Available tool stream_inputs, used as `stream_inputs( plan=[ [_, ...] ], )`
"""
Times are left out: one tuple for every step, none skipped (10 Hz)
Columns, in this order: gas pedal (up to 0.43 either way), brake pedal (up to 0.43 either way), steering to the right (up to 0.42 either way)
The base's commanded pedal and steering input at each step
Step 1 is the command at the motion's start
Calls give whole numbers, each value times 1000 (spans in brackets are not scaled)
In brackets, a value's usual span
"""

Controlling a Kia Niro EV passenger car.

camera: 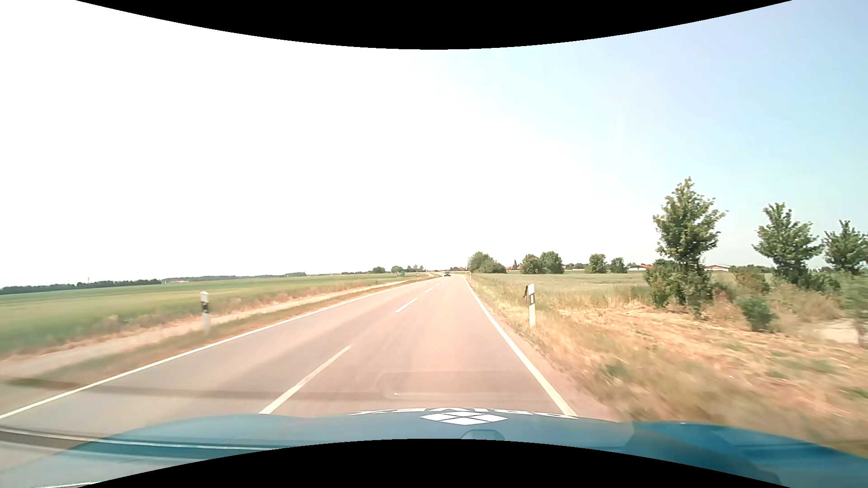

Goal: Follow the waypoints while adhering to traffic rules and regulations

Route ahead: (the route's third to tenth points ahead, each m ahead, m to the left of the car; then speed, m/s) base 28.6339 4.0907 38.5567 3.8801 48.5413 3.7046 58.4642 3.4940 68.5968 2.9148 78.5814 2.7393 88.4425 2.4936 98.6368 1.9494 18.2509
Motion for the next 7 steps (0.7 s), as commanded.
stream_inputs(
  plan=[
    [177,0,3],
    [177,0,4],
    [177,0,5],
    [177,0,5],
    [177,0,3],
    [177,0,2],
    [177,0,2]
  ],
)
